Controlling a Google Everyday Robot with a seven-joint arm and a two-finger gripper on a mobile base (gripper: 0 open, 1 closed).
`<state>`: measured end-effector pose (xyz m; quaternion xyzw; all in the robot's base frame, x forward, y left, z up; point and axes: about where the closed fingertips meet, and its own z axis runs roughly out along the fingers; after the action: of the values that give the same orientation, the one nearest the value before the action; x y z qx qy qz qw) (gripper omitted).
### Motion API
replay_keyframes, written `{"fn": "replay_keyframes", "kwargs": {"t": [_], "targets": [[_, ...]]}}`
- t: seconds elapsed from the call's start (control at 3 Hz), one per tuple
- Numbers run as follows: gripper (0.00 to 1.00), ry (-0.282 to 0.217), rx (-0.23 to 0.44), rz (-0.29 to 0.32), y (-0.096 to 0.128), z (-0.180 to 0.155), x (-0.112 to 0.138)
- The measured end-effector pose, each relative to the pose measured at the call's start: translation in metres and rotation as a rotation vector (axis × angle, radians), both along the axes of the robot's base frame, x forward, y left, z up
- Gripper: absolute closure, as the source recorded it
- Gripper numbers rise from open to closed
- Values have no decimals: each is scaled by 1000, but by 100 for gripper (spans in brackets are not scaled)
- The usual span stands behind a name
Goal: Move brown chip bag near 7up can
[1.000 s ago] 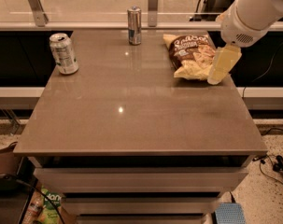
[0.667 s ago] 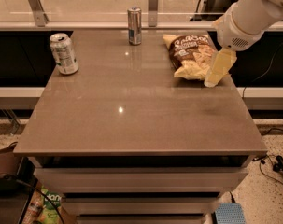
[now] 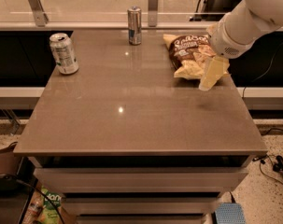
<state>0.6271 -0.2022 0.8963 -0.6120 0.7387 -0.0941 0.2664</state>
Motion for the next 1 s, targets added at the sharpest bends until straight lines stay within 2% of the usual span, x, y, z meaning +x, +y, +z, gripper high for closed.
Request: {"fn": "replay_keyframes", "kwargs": {"t": [0.33,1.0], "targets": [[0,-1,-12,7,8,-29,13],[0,-8,-12,-11,6,-31,23]]}}
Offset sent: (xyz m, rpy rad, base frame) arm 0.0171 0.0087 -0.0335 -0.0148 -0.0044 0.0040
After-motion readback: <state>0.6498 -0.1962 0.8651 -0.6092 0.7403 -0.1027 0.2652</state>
